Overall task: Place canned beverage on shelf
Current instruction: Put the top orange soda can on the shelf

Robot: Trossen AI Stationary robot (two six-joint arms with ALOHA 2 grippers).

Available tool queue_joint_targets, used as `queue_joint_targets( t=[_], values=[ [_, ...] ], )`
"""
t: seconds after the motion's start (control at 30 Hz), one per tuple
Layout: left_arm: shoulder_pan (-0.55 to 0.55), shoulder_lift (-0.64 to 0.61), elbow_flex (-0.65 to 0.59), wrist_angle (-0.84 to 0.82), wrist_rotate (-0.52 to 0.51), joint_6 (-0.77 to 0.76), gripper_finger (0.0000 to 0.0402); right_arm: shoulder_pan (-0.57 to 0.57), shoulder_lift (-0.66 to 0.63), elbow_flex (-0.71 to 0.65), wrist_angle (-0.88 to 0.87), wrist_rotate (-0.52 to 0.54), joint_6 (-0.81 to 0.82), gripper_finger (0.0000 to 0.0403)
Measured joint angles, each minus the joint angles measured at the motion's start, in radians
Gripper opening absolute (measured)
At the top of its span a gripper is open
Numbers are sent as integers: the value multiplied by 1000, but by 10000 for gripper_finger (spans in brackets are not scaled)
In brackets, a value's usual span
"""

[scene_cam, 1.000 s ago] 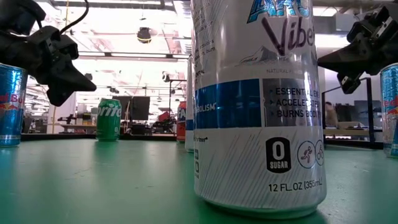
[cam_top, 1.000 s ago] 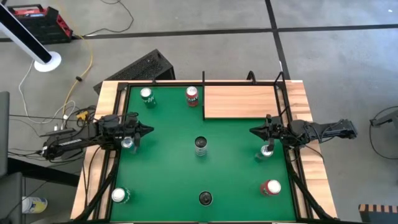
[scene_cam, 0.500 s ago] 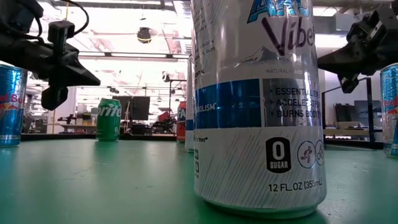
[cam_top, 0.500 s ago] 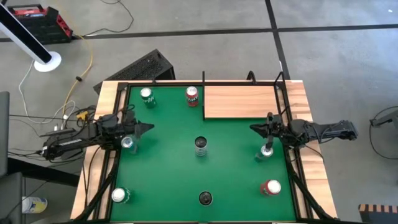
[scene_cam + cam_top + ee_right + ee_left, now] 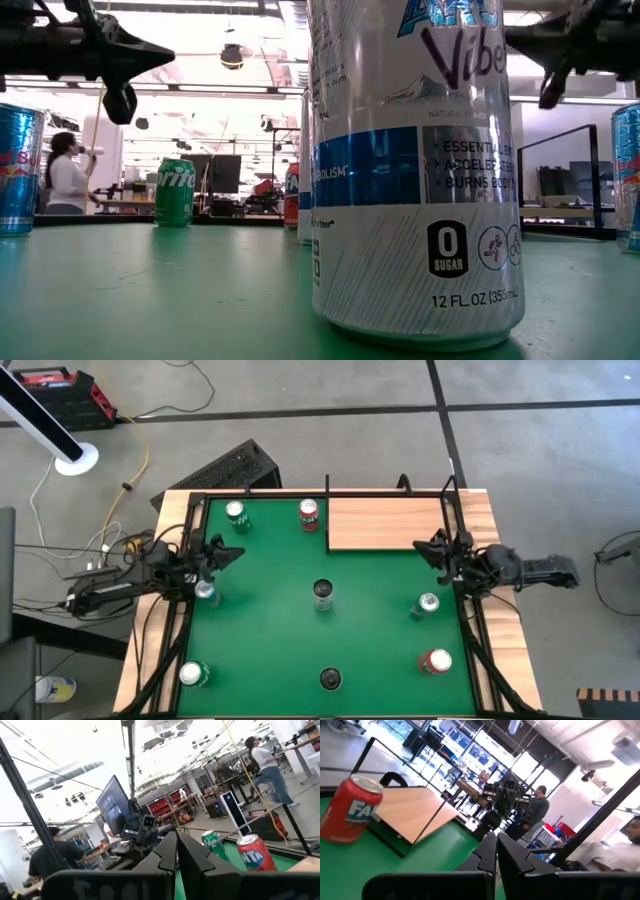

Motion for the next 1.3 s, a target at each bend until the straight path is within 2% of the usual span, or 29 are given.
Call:
queue_joint_targets(
  t=[0.27, 0.43, 0.63, 0.87, 1.0, 1.17, 1.3],
  values=[
    [0, 188, 82, 13, 21, 140, 0, 0, 272, 173, 2, -23, -3, 43],
    [1, 321, 208, -37, 18, 288, 0, 10, 451, 302, -2, -89, -72, 43],
    [21, 481, 382, -156, -7, 420, 0, 46, 652, 472, -7, -95, -179, 43],
    [105, 705, 575, -227, -86, 551, 0, 90, 866, 662, -36, -97, -295, 43],
    [179, 836, 684, -288, -86, 631, 0, 104, 969, 756, -61, -97, -315, 43],
    [313, 990, 843, -584, -172, 680, 8, 105, 1069, 839, -122, -97, -304, 43],
    [431, 1075, 974, -776, -132, 697, 41, 105, 1125, 874, -131, -97, -296, 43]
  ],
)
